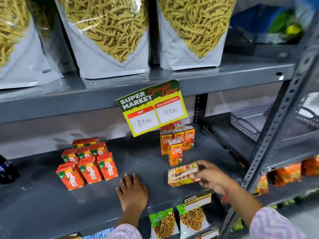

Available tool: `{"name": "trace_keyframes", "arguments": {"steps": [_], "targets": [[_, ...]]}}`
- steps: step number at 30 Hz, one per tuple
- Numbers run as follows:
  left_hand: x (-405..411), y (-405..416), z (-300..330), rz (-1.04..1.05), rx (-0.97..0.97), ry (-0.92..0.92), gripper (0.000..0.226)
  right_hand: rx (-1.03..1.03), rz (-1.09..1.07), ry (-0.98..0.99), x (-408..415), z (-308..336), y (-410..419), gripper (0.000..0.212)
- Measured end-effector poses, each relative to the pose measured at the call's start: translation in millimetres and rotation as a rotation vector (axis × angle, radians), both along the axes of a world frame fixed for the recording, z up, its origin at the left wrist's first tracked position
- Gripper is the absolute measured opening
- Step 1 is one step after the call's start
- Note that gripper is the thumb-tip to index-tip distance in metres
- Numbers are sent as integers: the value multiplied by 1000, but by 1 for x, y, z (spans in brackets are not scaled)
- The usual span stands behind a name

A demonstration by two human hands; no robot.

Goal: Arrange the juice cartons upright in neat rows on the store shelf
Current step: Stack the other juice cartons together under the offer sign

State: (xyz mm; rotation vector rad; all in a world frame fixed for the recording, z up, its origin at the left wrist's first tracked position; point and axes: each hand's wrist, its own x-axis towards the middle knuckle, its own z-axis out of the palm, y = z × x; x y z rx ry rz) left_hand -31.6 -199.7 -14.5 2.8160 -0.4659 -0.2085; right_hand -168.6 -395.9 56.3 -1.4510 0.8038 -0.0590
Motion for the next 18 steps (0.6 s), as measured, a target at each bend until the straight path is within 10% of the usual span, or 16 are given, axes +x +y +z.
{"name": "trace_keyframes", "arguments": {"steps": [18], "targets": [[2, -8, -6, -23, -17, -44, 55, -946, 486, 78, 67, 52, -66, 58]]}}
